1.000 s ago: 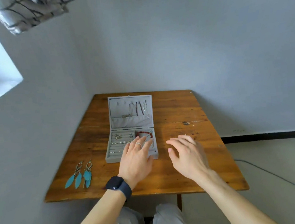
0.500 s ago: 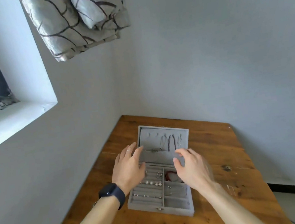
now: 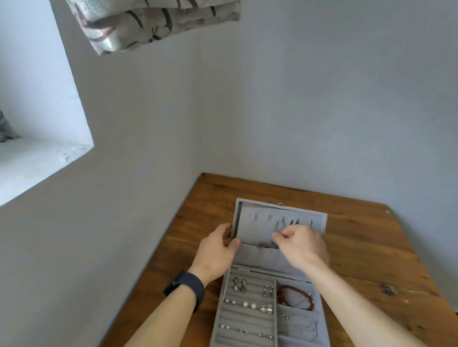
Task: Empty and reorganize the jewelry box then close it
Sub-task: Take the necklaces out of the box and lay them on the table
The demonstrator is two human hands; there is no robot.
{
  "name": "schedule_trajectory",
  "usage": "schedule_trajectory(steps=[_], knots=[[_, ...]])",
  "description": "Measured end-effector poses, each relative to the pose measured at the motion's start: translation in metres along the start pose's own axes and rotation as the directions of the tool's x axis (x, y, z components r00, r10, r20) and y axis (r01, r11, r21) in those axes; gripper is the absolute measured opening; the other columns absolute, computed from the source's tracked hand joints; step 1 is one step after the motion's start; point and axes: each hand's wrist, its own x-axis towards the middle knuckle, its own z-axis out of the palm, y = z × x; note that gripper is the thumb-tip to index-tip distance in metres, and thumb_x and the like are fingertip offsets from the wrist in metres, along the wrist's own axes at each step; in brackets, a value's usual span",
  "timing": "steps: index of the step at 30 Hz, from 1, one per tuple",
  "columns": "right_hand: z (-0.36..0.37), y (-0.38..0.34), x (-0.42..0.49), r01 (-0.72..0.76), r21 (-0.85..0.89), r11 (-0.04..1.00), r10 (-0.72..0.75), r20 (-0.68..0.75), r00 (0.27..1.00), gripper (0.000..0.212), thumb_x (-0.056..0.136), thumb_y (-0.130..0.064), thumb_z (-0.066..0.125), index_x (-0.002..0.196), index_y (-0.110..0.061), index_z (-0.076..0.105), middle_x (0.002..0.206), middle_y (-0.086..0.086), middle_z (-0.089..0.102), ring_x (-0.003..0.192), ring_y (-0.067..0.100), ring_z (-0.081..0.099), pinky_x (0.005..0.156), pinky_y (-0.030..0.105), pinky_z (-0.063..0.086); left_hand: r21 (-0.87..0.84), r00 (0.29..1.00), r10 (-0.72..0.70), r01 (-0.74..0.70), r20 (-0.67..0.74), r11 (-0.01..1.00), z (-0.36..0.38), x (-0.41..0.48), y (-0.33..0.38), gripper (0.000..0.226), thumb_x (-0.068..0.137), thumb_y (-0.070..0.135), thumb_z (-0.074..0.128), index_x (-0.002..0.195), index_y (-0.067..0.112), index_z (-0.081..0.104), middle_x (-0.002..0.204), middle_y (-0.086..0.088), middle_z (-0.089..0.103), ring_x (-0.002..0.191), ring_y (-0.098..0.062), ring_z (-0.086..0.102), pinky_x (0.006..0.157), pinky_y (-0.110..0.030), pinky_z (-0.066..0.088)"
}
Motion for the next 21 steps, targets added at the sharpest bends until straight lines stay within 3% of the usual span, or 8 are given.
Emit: schedule_trajectory(steps=[4,7,11,15,21], knots=[[-0.012,-0.007,0.004,0.036,0.239,0.97,-0.014,-0.095,0.995,0.02,0.095,-0.045,0.057,0.085,-0.031,0.066,0.083,-0.017,0.069,0.082,0.012,0.065,0.069,0.027,0.046,0.013,0.999,0.039,-0.039,-0.002,0.999,-0.005,-0.003,-0.002,0.048,0.099,0.025,0.06,0.145,0.017,0.046,0.141,-0.002,0.056,0.131,-0.016,0.05,0.104,-0.022,0.039],[-0.028,-0.015,-0.001,0.15,0.383,0.912,-0.087,-0.177,0.98,0.015,0.095,-0.041,0.061,0.083,-0.033,0.065,0.07,-0.017,0.067,0.067,-0.002,0.061,0.059,0.021,0.043,0.031,0.999,0.036,-0.036,0.006,0.999,-0.006,-0.005,-0.001,0.048,0.099,0.024,0.059,0.145,0.017,0.045,0.141,-0.002,0.056,0.131,-0.015,0.05,0.102,-0.018,0.038],[-0.056,-0.026,-0.008,0.249,0.443,0.861,-0.166,-0.217,0.962,0.013,0.094,-0.041,0.062,0.083,-0.035,0.066,0.076,-0.016,0.068,0.07,0.007,0.062,0.062,0.023,0.042,0.1,0.999,0.036,-0.034,-0.019,0.994,-0.009,-0.012,0.012,0.061,0.098,0.025,0.06,0.152,0.017,0.033,0.151,-0.007,0.044,0.138,-0.021,0.041,0.107,-0.024,0.035],[-0.086,-0.031,-0.02,0.308,0.459,0.833,-0.228,-0.222,0.948,0.014,0.094,-0.043,0.062,0.082,-0.036,0.066,0.068,-0.02,0.065,0.064,0.008,0.058,0.064,0.026,0.044,0.089,0.981,0.148,-0.137,-0.123,0.987,-0.016,-0.027,0.047,0.072,0.09,0.029,0.066,0.152,0.028,0.031,0.151,-0.005,0.039,0.138,-0.021,0.038,0.101,-0.023,0.035],[-0.128,-0.039,-0.052,0.395,0.477,0.785,-0.297,-0.27,0.916,0.015,0.093,-0.043,0.063,0.083,-0.034,0.068,0.071,-0.016,0.065,0.053,0.006,0.054,0.06,0.029,0.046,0.025,0.948,0.318,-0.317,-0.026,0.948,-0.013,-0.053,0.118,0.078,0.084,0.037,0.072,0.15,0.038,0.033,0.144,0.006,0.047,0.128,-0.012,0.045,0.098,-0.026,0.036]])
